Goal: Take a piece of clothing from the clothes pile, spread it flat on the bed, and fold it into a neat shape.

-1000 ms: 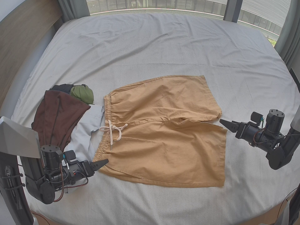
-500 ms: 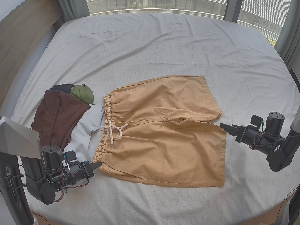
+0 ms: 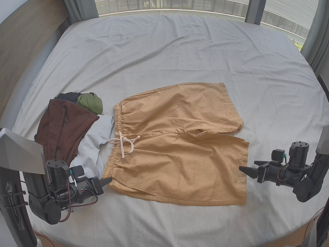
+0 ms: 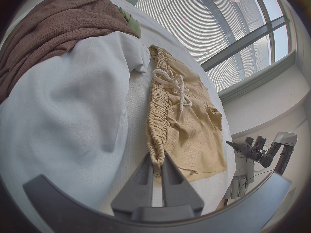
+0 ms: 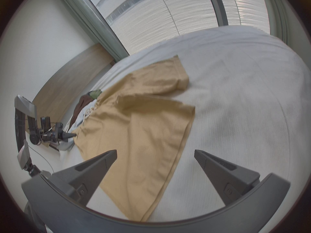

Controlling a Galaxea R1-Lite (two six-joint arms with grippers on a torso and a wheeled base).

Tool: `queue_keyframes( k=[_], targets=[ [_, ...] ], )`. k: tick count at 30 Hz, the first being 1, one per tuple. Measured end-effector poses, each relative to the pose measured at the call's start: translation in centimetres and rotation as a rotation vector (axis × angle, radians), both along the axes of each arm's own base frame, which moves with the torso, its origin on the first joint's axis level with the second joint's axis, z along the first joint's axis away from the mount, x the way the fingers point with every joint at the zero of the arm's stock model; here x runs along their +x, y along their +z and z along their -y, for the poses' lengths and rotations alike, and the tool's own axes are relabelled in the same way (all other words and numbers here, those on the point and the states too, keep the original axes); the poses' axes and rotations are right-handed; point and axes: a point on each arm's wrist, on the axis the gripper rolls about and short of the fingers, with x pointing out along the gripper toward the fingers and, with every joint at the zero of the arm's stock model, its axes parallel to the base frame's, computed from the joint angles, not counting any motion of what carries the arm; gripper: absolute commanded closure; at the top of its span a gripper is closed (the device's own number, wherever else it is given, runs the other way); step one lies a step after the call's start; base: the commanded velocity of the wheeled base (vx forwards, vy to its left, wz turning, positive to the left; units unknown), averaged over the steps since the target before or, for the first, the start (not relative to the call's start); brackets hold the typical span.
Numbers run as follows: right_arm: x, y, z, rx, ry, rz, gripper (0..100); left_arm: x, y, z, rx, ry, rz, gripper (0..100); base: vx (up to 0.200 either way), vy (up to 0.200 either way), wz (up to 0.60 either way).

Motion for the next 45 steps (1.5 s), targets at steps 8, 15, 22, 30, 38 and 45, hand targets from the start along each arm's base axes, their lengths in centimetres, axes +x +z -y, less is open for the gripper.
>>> queue_keyframes(
  k=[8, 15, 22, 30, 38, 45],
  targets=[
    [-3.0, -2.1, -0.7, -0.022, 0.044, -0.161, 0, 0.0, 0.0, 0.1, 0.001, -0.004, 0.002, 100, 0.000, 0.000, 0.00],
    [-5.2, -3.0, -1.6, -0.034, 0.097, -0.251, 0, 0.0, 0.1, 0.1, 0.001, -0.004, 0.003, 100, 0.000, 0.000, 0.00],
    [-6.5, -3.5, -2.1, -0.044, 0.131, -0.305, 0, 0.0, 0.1, 0.1, 0.001, -0.005, 0.003, 100, 0.000, 0.000, 0.00],
    [-6.5, -4.0, -2.3, -0.041, 0.145, -0.320, 0, 0.0, 0.1, 0.1, 0.002, -0.005, 0.004, 100, 0.000, 0.000, 0.00],
    [-5.8, -4.1, -2.4, -0.022, 0.158, -0.310, 100, -0.1, 0.0, 0.3, 0.003, -0.010, 0.001, 100, 0.000, 0.000, 0.00],
    [-5.6, -4.1, -2.4, -0.019, 0.156, -0.306, 100, -0.1, 0.0, 0.3, 0.004, -0.011, 0.000, 100, 0.000, 0.000, 0.00]
  ],
)
